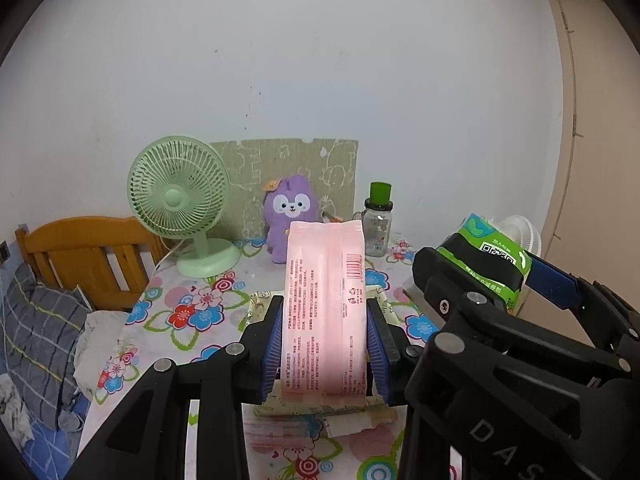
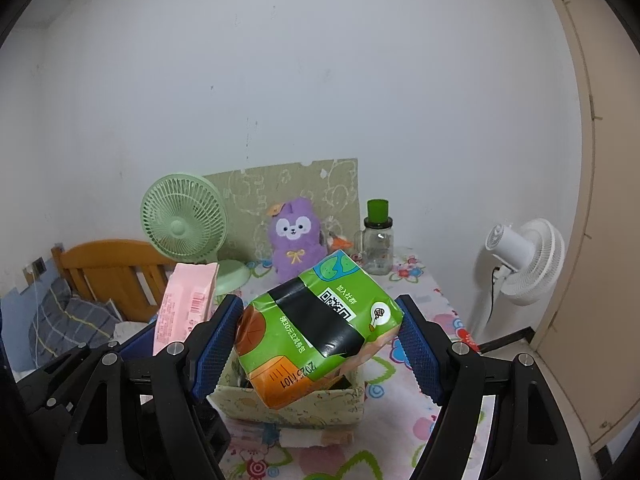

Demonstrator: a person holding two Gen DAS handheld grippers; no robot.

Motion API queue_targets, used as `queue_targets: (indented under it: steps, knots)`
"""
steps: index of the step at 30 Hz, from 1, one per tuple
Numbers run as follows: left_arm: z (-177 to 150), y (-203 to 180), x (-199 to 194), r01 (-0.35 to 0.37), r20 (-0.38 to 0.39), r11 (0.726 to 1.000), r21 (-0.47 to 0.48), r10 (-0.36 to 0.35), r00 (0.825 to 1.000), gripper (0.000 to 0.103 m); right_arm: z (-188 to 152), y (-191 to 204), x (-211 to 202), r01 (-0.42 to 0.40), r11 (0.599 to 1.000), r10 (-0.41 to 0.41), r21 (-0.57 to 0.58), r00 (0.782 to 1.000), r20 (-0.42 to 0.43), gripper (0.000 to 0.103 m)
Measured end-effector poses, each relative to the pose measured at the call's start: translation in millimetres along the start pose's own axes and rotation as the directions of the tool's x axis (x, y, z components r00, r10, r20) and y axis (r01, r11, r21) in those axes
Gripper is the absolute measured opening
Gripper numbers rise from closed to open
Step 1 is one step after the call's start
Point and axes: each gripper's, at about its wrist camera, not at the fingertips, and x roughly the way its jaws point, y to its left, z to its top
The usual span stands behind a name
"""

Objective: Organize soft objects
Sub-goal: 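Lift the pink packet and green tissue pack over the fabric box, then lower both held items into the box and open both grippers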

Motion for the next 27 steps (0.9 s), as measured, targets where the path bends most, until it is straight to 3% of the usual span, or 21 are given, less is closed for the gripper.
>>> queue_targets:
  steps: [16, 18, 23, 27]
  knots:
    - [-2, 16, 96, 0.014, -0.124, 1.0, -0.026, -0.017, 0.992, 0.041, -7, 1, 102, -0.006, 1.0, 0.006, -0.007, 0.993, -0.118, 0.079]
    - [-5, 20, 107, 0.022, -0.144, 0.999, -0.032, -0.026, 0.989, 0.045, -10, 1, 113, -0.01, 1.0, 0.009, -0.009, 0.991, -0.132, 0.079]
    - [-14, 26, 129, 0.037, -0.178, 0.999, -0.031, -0.042, 0.983, 0.067, -20, 3, 140, -0.013, 1.0, 0.011, -0.016, 0.986, -0.164, 0.079]
    - [-23, 31, 145, 0.021, -0.218, 0.999, -0.032, -0.027, 0.976, 0.075, -30, 5, 158, -0.023, 1.0, 0.021, -0.012, 0.98, -0.198, 0.08]
